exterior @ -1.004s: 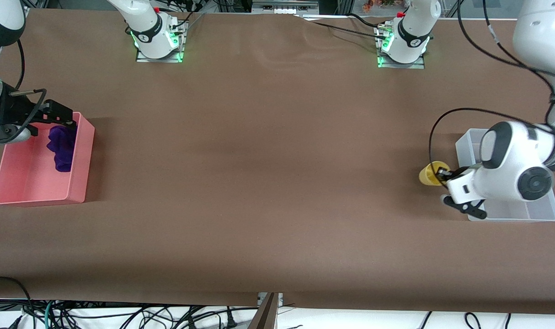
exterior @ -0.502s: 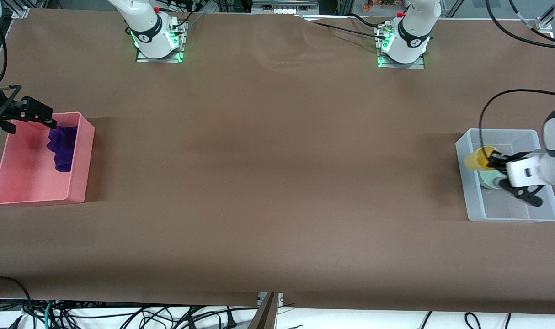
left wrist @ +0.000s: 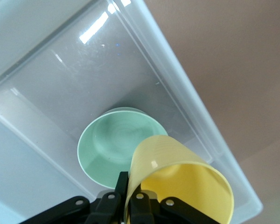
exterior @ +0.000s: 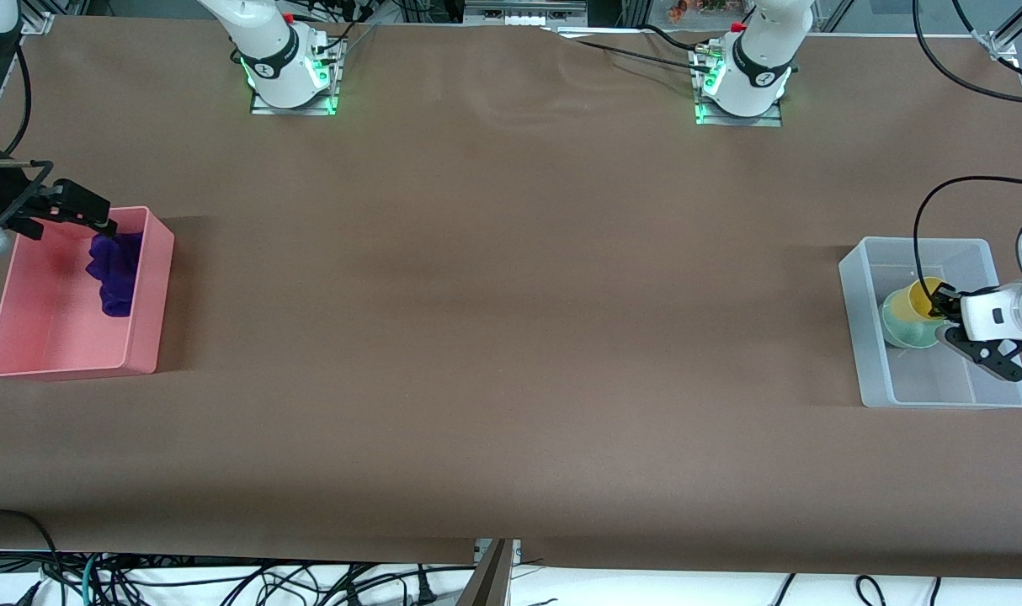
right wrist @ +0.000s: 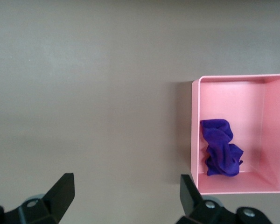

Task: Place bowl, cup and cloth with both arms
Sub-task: 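Lower the yellow cup into the green bowl and open the left gripper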

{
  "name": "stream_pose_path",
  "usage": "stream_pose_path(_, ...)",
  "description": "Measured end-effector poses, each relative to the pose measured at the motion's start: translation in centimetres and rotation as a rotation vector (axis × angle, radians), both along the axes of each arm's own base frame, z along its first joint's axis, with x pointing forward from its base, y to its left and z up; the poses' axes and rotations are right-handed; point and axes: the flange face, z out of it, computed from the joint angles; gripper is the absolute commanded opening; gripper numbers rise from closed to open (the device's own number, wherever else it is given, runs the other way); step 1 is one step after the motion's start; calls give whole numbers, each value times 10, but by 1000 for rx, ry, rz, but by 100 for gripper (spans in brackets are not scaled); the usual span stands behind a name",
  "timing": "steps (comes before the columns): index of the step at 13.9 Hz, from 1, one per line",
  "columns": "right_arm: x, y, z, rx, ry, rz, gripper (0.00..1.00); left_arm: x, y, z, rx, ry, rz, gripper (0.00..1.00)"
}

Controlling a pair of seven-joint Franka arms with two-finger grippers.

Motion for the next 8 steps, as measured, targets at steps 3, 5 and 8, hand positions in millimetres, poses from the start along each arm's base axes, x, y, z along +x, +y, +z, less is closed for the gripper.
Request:
stream_pose_path(3,-1,0,-1,-5,7,0,100,-15,16,-22,-26,39,1,24)
stream_pose_path(5,-1,0,-1,-7,12,2,100,-26,26,-32,-40,56,7,72)
stream_pose_path(8,-1,3,-3,-7,21,8,100,-26,28,-38,-46,44,0,100)
